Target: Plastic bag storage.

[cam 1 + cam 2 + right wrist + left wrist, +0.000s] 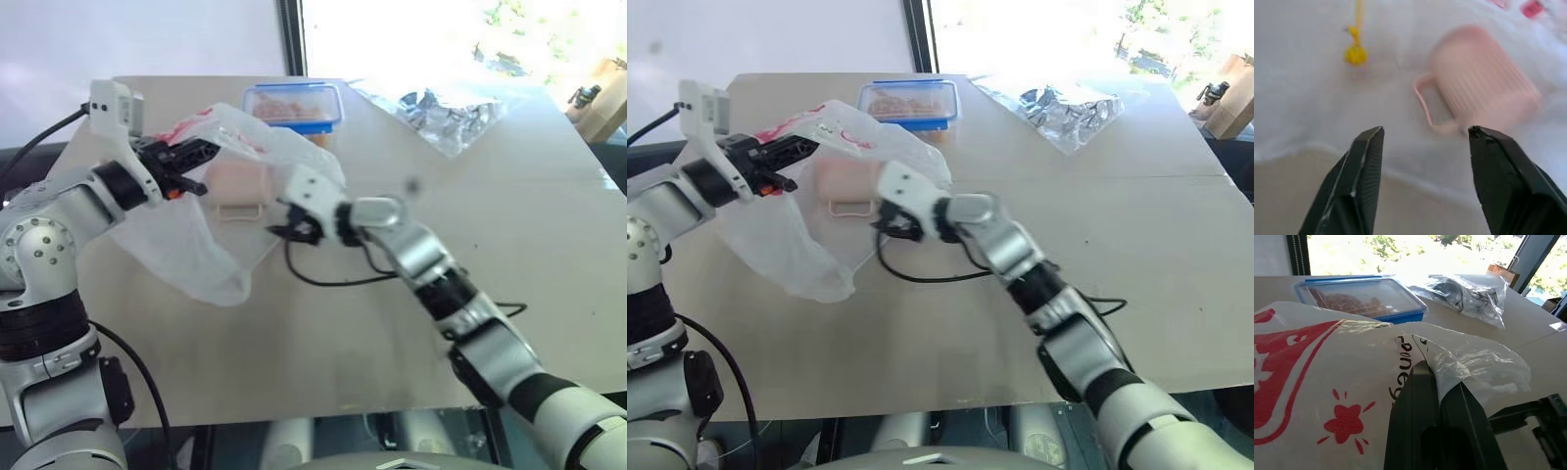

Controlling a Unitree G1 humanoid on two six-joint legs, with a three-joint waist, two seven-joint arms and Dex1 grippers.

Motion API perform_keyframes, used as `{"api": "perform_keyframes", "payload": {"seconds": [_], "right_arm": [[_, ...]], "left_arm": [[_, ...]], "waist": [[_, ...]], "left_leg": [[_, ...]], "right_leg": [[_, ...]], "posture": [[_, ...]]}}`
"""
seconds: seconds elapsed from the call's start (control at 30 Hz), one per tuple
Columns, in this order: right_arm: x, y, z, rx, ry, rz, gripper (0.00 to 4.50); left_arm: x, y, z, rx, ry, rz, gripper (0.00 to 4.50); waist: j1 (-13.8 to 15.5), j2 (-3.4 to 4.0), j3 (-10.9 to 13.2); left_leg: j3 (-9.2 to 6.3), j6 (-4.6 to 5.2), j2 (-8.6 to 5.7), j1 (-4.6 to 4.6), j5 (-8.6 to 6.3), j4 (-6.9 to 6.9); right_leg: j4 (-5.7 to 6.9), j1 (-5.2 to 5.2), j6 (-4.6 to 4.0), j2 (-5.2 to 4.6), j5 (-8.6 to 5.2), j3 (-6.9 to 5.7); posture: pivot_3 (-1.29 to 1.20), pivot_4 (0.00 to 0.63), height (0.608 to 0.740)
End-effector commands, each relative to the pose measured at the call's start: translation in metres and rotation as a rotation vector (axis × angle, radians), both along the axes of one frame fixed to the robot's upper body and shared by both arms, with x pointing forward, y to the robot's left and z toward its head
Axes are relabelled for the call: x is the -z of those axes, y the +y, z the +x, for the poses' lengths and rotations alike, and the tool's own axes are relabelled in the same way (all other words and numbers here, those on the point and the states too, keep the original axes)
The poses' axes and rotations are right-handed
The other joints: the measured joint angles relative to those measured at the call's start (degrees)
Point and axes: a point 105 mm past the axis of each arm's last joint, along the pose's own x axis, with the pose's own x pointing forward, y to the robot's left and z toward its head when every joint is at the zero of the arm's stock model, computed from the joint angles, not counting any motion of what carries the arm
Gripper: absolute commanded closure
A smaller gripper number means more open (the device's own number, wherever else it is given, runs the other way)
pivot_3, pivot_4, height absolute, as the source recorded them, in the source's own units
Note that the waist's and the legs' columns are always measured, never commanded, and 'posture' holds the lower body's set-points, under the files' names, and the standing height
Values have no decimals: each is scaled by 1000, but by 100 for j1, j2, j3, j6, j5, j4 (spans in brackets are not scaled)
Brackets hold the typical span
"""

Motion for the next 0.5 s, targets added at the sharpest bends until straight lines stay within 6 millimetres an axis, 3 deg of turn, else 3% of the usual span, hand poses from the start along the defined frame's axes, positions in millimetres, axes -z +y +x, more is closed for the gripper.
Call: {"api": "perform_keyframes", "payload": {"seconds": [0.03, 0.17, 0.27, 0.5], "right_arm": [[-50, -19, -18, 37, -111, 86, 1641], [-69, -53, -22, 169, -104, 107, 1641], [-69, -72, -1, 334, -168, 52, 1641], [-41, -54, 34, 374, -87, 28, 1641]], "left_arm": [[-9, -7, 3, 2, -56, 2, 4500], [-6, -15, 8, 27, -58, -14, 4500], [-7, -18, 10, 36, -63, -18, 4500], [-13, -23, 10, 49, -92, -8, 4500]], "waist": [[-26, 3, 2], [-57, 3, 2], [-53, 2, 1], [-58, 3, 2]], "left_leg": [[0, 0, 0, 0, 0, -1], [8, 1, 2, 12, -1, -7], [10, 6, 0, 13, -3, -7], [18, 19, -4, 15, -10, -3]], "right_leg": [[1, -1, 0, 1, 0, 1], [9, -4, 0, 14, 0, 9], [9, -3, 0, 12, 0, 10], [12, -4, -1, 14, 0, 18]], "posture": [[0, 150, 740], [0, 150, 740], [0, 150, 740], [0, 150, 740]]}}
